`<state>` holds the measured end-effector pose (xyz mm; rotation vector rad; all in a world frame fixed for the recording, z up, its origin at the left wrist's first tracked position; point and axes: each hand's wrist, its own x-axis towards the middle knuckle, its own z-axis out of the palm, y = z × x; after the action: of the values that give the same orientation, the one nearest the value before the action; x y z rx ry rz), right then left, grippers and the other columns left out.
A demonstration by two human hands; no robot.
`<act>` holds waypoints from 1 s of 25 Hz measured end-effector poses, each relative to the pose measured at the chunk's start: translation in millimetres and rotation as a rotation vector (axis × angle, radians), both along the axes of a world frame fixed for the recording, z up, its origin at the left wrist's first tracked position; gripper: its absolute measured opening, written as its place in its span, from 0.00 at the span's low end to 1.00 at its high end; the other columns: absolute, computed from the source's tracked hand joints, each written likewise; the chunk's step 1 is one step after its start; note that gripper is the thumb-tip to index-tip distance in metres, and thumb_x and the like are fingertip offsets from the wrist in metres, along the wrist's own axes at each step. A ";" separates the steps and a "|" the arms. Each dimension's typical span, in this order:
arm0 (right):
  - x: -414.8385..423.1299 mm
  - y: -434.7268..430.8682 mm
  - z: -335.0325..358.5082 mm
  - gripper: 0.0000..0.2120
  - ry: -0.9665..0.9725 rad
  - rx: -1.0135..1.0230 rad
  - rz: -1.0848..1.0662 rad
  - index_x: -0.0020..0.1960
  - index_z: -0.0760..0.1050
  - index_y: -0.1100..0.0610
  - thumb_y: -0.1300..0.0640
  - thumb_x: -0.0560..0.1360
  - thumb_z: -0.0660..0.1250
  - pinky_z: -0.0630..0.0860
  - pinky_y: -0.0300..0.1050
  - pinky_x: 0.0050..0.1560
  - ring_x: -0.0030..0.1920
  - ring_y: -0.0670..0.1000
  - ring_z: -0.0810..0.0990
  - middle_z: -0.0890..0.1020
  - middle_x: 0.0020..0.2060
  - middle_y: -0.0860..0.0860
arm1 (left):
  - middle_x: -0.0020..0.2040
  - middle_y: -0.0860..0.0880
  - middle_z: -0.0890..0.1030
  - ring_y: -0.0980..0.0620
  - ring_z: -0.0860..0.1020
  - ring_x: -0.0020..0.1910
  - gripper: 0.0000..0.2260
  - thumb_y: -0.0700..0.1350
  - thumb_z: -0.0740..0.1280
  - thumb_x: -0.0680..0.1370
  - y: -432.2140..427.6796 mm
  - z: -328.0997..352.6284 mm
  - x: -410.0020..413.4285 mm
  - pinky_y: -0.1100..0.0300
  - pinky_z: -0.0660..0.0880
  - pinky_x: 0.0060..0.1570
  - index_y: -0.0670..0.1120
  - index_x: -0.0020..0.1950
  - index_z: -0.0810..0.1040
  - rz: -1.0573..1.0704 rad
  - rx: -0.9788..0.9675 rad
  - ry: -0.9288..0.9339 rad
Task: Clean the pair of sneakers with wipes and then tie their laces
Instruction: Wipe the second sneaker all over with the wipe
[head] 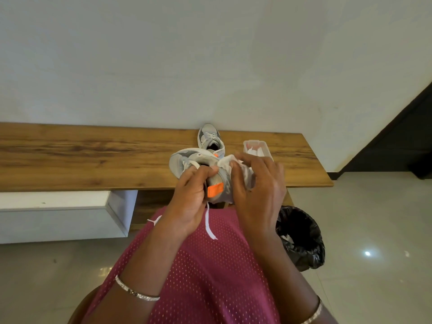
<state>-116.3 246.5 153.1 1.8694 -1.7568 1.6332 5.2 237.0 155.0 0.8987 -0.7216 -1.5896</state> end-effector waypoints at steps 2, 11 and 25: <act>-0.1 11.8 -7.4 0.06 -0.004 -0.049 0.009 0.51 0.82 0.57 0.59 0.75 0.74 0.76 0.45 0.39 0.45 0.47 0.76 0.81 0.45 0.48 | 0.41 0.43 0.81 0.51 0.82 0.39 0.04 0.37 0.64 0.79 -0.5 -0.1 -0.3 0.58 0.81 0.37 0.38 0.52 0.77 0.025 -0.001 0.007; 3.1 24.2 -24.6 0.06 0.027 -0.070 0.080 0.46 0.83 0.60 0.57 0.73 0.74 0.75 0.41 0.40 0.43 0.47 0.76 0.81 0.41 0.50 | 0.33 0.48 0.77 0.54 0.78 0.33 0.07 0.41 0.67 0.78 -10.7 -0.4 4.4 0.56 0.75 0.38 0.43 0.41 0.75 0.090 0.024 0.023; 0.0 -21.8 14.9 0.03 0.071 0.256 0.050 0.48 0.82 0.54 0.56 0.75 0.71 0.72 0.48 0.47 0.48 0.50 0.74 0.81 0.44 0.49 | 0.41 0.46 0.80 0.51 0.80 0.43 0.06 0.43 0.71 0.74 -6.6 -6.7 2.7 0.54 0.79 0.44 0.43 0.45 0.75 0.125 -0.027 -0.092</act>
<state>-116.3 224.7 168.0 2.0641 -1.9854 1.3928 7.9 230.4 148.4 0.9830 -0.7352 -1.4323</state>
